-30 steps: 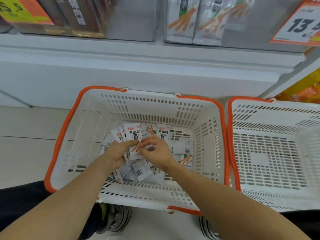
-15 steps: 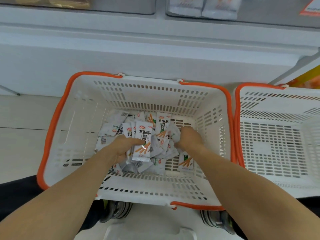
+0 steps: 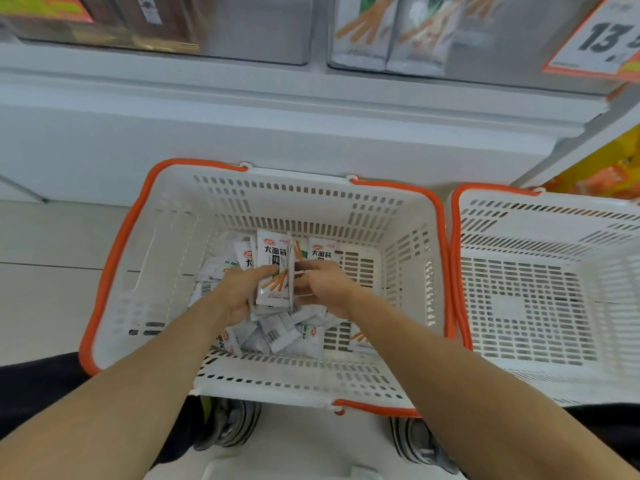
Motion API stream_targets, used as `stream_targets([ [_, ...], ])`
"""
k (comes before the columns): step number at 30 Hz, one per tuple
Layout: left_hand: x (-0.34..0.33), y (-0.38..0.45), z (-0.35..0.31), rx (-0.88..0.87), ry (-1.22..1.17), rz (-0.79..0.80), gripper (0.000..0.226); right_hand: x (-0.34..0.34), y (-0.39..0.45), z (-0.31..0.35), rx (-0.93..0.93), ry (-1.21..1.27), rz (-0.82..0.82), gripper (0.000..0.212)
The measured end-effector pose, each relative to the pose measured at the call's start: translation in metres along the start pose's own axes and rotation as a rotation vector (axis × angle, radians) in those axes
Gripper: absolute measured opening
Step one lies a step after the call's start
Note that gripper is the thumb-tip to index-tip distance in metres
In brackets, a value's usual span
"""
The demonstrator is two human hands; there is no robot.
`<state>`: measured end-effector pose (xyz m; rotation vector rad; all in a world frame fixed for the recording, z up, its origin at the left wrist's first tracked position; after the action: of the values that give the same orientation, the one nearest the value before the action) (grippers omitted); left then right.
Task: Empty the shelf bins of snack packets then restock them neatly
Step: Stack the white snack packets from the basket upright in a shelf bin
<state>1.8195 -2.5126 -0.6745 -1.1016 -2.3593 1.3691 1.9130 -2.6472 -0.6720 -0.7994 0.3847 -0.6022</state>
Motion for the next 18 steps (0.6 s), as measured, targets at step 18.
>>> stream_targets([
  [18,0.007,0.013,0.002,0.004,0.059,-0.061,0.042,0.05,0.012,-0.027,-0.043,-0.419,-0.158,0.041],
])
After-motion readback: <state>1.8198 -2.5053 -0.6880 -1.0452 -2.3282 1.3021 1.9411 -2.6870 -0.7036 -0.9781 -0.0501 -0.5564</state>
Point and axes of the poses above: each hand's wrist, its own y-axis towards the middle knuckle, its own x-axis out of the back of the hand, z = x × y, the point moved 3 cm from there along y, towards the middle knuckle, and after that the axes turned 5 degrees about -y, right-handed, at the moved point
